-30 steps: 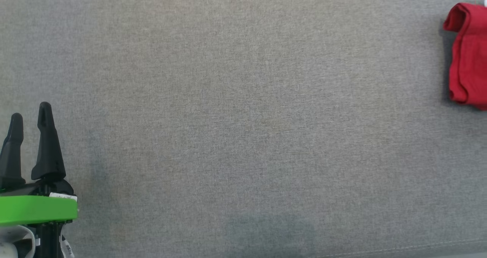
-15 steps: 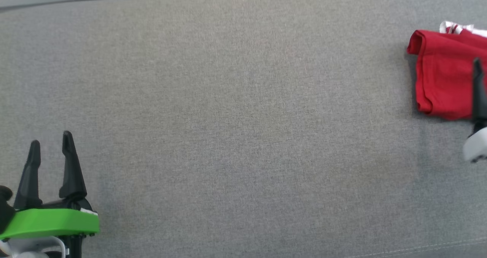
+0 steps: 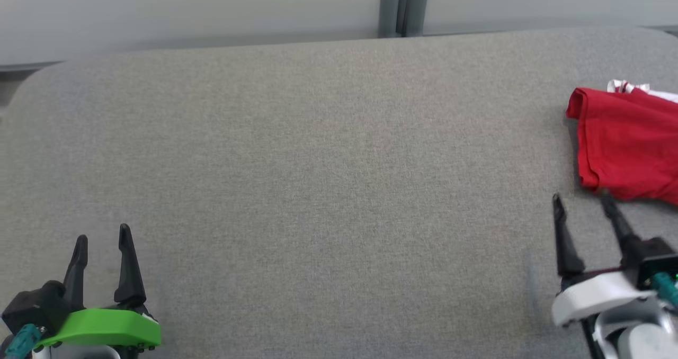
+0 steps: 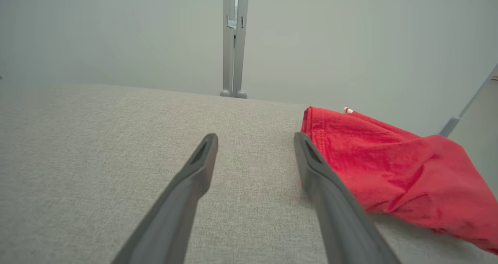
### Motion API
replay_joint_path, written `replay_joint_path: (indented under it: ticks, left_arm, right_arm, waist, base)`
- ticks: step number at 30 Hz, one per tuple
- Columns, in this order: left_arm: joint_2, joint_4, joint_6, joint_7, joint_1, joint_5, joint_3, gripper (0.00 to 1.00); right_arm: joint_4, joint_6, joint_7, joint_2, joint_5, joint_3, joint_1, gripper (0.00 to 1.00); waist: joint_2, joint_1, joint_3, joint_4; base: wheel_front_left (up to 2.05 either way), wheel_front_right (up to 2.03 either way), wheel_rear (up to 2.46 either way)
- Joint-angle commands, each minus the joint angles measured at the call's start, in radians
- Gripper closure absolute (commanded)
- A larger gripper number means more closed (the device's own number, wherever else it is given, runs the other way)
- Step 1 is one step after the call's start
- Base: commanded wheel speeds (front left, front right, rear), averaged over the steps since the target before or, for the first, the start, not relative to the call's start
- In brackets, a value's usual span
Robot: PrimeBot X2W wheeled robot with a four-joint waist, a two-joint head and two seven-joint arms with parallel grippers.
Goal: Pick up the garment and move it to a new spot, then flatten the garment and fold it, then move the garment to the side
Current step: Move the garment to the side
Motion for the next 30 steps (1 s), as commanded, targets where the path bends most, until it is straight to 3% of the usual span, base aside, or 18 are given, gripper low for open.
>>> replay_joint_path:
  ticks: [1, 6, 11, 18, 25, 26, 27, 28, 30]
  left_arm:
    - [-0.008, 0.011, -0.011, -0.002, 0.002, 0.015, 0.013, 0.0]
    - [-0.063, 0.076, -0.066, -0.002, 0.023, 0.072, 0.052, 0.0]
    - [-0.098, 0.107, -0.108, -0.002, 0.036, 0.122, 0.096, 0.0]
    - [-0.123, 0.124, -0.146, -0.002, 0.054, 0.166, 0.149, 0.0]
    - [-0.146, 0.135, -0.17, -0.003, 0.061, 0.193, 0.182, 0.0]
    - [-0.152, 0.138, -0.178, -0.003, 0.062, 0.2, 0.189, 0.0]
    - [-0.154, 0.139, -0.181, -0.003, 0.061, 0.203, 0.193, 0.0]
    - [-0.157, 0.14, -0.185, -0.003, 0.058, 0.206, 0.196, 0.0]
    - [-0.162, 0.142, -0.189, -0.003, 0.05, 0.213, 0.201, 0.0]
  right_arm:
    - [0.015, 0.0, -0.013, 0.004, -0.01, 0.005, 0.018, 0.0]
    - [0.102, 0.0, -0.069, 0.033, -0.044, 0.05, 0.042, 0.0]
    - [0.154, 0.0, -0.103, 0.043, -0.05, 0.021, 0.051, 0.0]
    - [0.211, 0.0, -0.117, 0.046, -0.134, -0.037, 0.052, 0.0]
    - [0.24, 0.0, -0.123, 0.049, -0.082, -0.047, 0.042, 0.0]
    - [0.239, 0.0, -0.124, 0.048, -0.072, -0.042, 0.033, 0.08]
    - [0.24, 0.0, -0.125, 0.049, -0.073, -0.038, 0.031, 0.09]
    - [0.241, 0.0, -0.124, 0.049, -0.073, -0.036, 0.03, 0.0]
    - [0.24, 0.0, -0.125, 0.048, -0.085, -0.035, 0.026, 0.0]
  waist:
    - [0.0, 0.0, -0.045, 0.026]
    - [0.0, 0.0, -0.086, 0.029]
    - [0.0, 0.0, -0.117, 0.034]
    - [0.0, 0.0, -0.139, 0.032]
    - [0.0, 0.0, -0.148, 0.027]
    - [0.0, 0.0, -0.147, 0.025]
    - [0.0, 0.0, -0.145, 0.024]
    - [0.0, 0.0, -0.143, 0.024]
    - [0.0, 0.0, -0.139, 0.025]
  base:
    - [0.0, 0.0, 0.0]
    - [0.0, 0.0, 0.0]
    - [0.0, 0.0, 0.0]
    - [0.0, 0.0, 0.0]
    - [0.0, 0.0, 0.0]
    - [0.0, 0.0, 0.0]
    - [0.0, 0.0, 0.0]
    - [0.0, 0.0, 0.0]
    - [0.0, 0.0, 0.0]
